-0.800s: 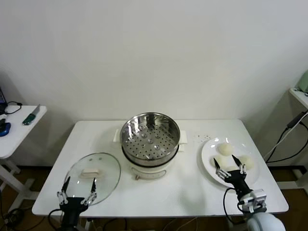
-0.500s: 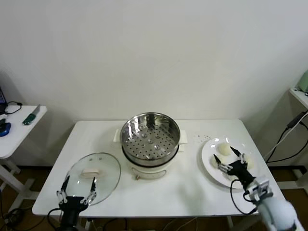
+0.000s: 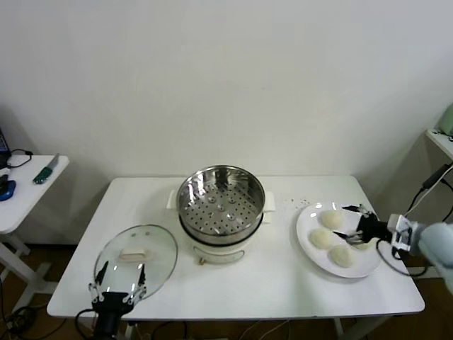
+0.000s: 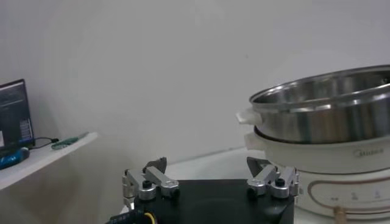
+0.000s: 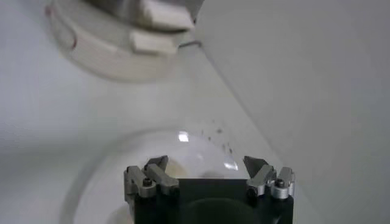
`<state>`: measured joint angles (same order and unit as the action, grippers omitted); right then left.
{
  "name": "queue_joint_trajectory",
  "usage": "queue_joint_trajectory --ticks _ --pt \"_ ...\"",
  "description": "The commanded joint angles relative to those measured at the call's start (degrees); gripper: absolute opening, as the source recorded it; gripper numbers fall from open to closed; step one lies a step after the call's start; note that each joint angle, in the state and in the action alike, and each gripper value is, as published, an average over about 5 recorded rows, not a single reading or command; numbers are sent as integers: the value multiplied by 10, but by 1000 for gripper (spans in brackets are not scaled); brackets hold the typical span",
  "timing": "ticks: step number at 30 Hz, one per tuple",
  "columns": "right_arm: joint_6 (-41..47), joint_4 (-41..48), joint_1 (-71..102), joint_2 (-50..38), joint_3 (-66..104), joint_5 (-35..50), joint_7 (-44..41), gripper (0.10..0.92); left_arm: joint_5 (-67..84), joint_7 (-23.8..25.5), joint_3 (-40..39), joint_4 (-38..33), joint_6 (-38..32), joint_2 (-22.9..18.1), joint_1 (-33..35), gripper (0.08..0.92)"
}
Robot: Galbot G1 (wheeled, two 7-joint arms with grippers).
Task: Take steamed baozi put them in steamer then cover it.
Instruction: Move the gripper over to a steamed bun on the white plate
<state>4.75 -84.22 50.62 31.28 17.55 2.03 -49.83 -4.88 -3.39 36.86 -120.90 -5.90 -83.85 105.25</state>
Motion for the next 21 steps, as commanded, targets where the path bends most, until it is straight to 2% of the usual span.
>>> queue_joint_trajectory --ticks 1,10,16,21 --pt "-49 131 -268 -91 -222 -138 -181 823 -10 3 0 3 9 14 -13 823" --pt "-82 277 -499 23 -465 -167 -216 823 -18 5 0 -5 27 4 -31 823" --pt "-94 354 -556 113 -536 -182 -221 823 -9 4 21 4 33 9 -38 823" --pt "-114 433 -557 187 -528 -217 -219 823 -5 3 26 7 39 7 -45 823"
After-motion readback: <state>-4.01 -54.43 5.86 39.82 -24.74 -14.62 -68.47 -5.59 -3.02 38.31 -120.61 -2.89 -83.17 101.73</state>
